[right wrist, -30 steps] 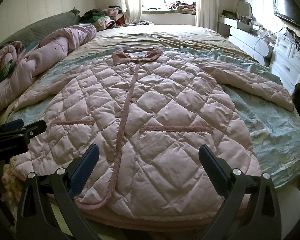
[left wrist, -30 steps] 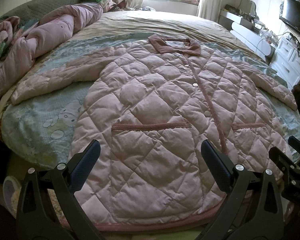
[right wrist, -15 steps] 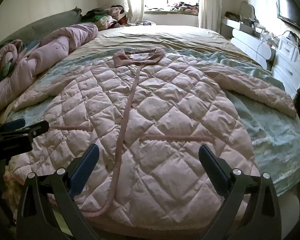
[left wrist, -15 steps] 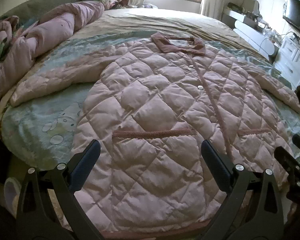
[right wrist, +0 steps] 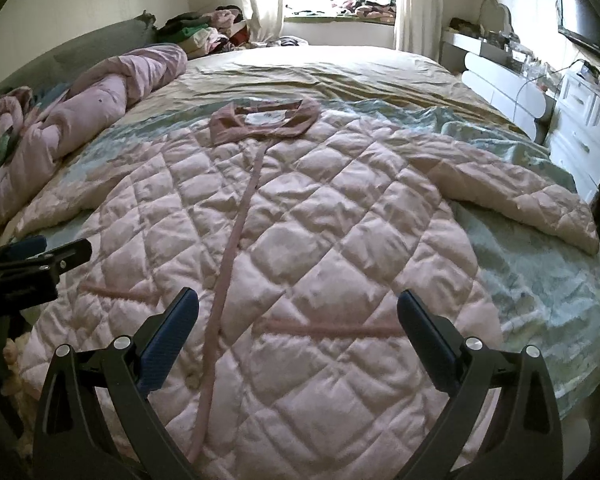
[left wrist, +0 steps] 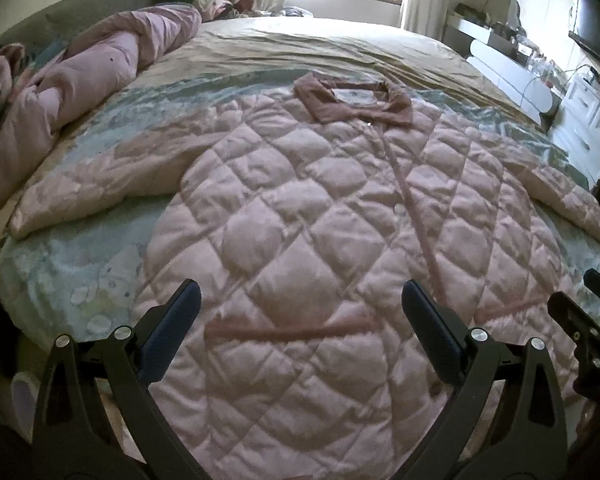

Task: Fold large clothes

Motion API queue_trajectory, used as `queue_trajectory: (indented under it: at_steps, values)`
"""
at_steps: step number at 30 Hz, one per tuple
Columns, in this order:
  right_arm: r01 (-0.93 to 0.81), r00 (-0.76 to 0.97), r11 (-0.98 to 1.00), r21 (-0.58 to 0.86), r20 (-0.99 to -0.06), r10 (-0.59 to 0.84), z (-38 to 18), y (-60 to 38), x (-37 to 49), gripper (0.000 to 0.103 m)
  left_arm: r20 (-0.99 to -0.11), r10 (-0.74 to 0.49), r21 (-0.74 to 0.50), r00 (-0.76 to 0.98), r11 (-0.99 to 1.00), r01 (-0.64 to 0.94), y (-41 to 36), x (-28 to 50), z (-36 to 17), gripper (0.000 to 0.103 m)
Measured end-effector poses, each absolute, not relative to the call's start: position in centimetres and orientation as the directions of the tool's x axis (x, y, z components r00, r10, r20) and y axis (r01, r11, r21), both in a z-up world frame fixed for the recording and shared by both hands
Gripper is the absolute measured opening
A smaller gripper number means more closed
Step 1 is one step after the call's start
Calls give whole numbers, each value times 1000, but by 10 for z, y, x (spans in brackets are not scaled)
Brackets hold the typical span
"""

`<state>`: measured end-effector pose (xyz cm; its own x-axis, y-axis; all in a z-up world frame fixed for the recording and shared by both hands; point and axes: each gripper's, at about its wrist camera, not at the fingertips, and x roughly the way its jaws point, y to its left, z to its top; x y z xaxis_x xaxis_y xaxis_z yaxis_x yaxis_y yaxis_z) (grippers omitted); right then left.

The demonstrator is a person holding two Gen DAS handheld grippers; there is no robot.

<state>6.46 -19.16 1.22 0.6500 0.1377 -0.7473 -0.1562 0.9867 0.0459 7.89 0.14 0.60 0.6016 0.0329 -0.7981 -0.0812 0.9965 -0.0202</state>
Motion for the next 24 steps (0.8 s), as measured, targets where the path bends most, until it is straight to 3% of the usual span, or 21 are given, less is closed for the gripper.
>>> queue_trajectory:
  at_steps: [24]
  values:
    - [4, 713, 1000, -5, -701, -6, 36, -262, 162, 99, -808, 3, -31, 588, 998, -48, -30, 190, 12, 94]
